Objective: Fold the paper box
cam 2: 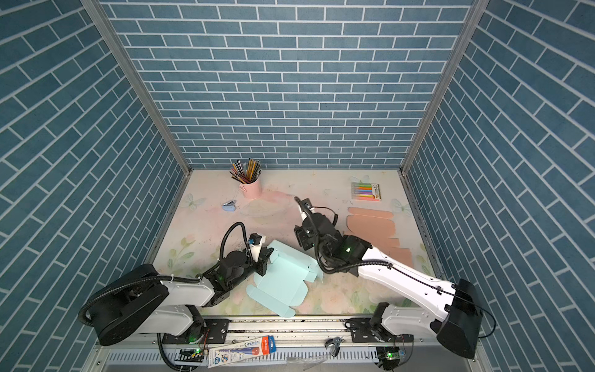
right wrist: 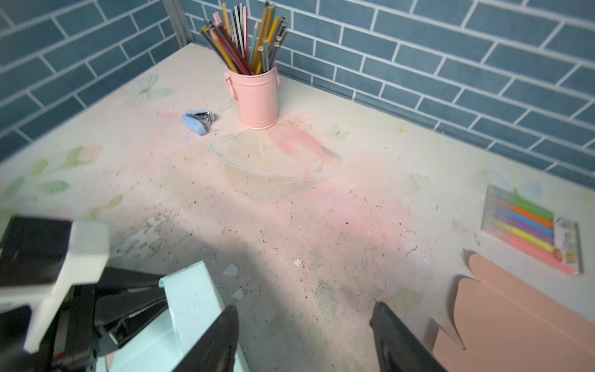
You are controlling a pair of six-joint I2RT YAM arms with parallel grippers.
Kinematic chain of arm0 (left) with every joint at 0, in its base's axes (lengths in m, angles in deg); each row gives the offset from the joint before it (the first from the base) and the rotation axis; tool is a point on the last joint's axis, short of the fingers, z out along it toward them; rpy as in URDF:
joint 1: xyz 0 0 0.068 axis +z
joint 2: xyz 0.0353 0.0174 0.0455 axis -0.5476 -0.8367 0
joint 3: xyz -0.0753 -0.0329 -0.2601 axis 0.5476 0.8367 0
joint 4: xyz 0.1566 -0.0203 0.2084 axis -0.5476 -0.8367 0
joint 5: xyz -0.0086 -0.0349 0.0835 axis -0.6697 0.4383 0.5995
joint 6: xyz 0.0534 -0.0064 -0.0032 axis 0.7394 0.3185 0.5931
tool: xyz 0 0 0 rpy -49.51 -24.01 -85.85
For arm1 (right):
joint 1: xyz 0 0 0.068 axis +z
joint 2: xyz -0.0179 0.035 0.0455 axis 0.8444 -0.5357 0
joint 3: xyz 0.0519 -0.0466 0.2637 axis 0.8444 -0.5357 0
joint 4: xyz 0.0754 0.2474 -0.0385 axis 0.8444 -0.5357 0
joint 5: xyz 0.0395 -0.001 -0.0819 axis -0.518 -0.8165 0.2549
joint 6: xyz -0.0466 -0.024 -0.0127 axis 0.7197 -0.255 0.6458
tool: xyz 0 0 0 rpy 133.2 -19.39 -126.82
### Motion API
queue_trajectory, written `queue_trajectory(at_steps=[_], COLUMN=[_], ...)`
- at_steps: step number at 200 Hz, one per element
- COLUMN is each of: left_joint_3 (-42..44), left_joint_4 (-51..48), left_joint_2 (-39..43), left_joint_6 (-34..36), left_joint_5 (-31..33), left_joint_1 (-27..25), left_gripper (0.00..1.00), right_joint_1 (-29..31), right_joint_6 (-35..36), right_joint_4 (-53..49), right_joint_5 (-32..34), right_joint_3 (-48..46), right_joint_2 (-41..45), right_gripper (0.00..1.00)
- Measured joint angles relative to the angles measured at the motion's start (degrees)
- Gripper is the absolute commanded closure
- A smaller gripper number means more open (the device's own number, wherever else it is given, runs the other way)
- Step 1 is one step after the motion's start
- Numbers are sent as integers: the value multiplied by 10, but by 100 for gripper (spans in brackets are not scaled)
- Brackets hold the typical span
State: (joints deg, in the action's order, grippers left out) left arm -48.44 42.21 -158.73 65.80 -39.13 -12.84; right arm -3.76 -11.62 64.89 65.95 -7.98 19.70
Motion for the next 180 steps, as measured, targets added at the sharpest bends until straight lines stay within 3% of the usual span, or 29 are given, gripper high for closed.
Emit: queue_trajectory(at_steps=[19,61,110,180], left_joint_3=[0,0,-1,-9], left_joint_4=[0,3,7,22], left_joint_2=[0,-2,-7,-27], left_joint_6=[3,7,14,26], left_joint_5=[1,4,8,25], left_joint_1=[0,0,-3,-12], left_gripper=[99,99,99,98], right_joint_1=[-46,-62,-63,-64], right_joint_6=[-33,-59,-83,-140], right_joint_4=[-7,-12,5,89], right_joint_5=[-71,-179,-265,-369], right_joint_3=[0,7,7,-30], right_joint_2=[-8,-91,-163,-184], right_gripper=[34,35,37,41])
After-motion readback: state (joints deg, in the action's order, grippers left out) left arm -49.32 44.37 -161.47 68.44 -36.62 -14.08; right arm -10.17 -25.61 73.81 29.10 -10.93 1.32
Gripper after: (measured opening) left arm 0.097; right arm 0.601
